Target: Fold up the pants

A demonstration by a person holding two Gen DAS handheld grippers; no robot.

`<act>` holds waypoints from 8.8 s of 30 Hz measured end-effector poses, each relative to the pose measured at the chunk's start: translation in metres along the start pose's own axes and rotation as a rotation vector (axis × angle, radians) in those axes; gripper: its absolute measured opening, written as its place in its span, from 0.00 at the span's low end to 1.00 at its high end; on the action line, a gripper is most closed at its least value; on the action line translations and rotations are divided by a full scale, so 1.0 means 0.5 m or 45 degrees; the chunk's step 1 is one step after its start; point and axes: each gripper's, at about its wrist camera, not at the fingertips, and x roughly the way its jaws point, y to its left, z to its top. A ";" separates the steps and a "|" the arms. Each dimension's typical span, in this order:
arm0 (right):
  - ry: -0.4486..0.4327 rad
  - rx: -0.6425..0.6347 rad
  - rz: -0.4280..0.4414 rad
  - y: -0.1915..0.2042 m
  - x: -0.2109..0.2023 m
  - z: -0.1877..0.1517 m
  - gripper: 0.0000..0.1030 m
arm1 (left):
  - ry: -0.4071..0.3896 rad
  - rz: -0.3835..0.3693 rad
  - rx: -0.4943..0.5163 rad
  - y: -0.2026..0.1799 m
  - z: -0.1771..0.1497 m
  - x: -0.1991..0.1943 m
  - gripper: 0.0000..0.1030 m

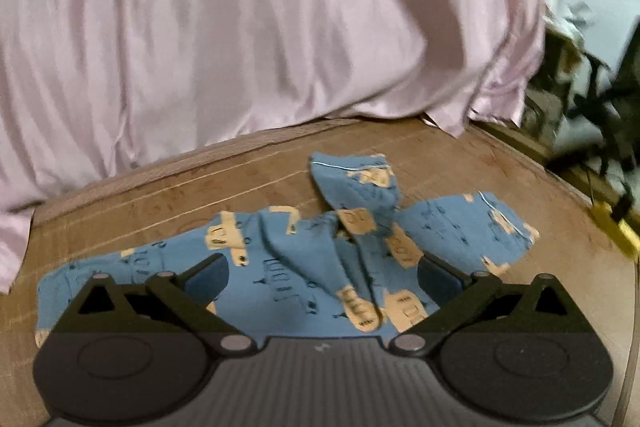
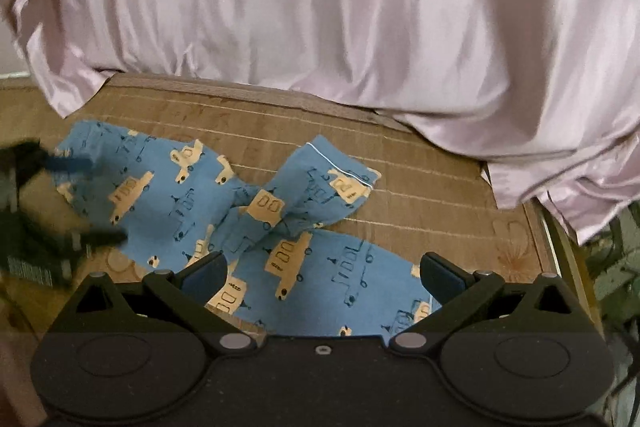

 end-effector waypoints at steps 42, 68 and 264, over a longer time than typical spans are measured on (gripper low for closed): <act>0.327 0.254 0.268 0.019 0.627 0.271 0.81 | 0.090 -0.500 -0.331 0.039 -0.040 0.297 0.50; -0.150 0.516 0.248 -0.134 0.436 0.169 0.01 | 0.130 -0.470 -0.460 0.028 0.001 0.303 0.01; -0.247 0.157 0.317 0.050 0.402 -0.049 0.99 | 0.295 0.179 0.114 0.252 0.073 0.359 0.99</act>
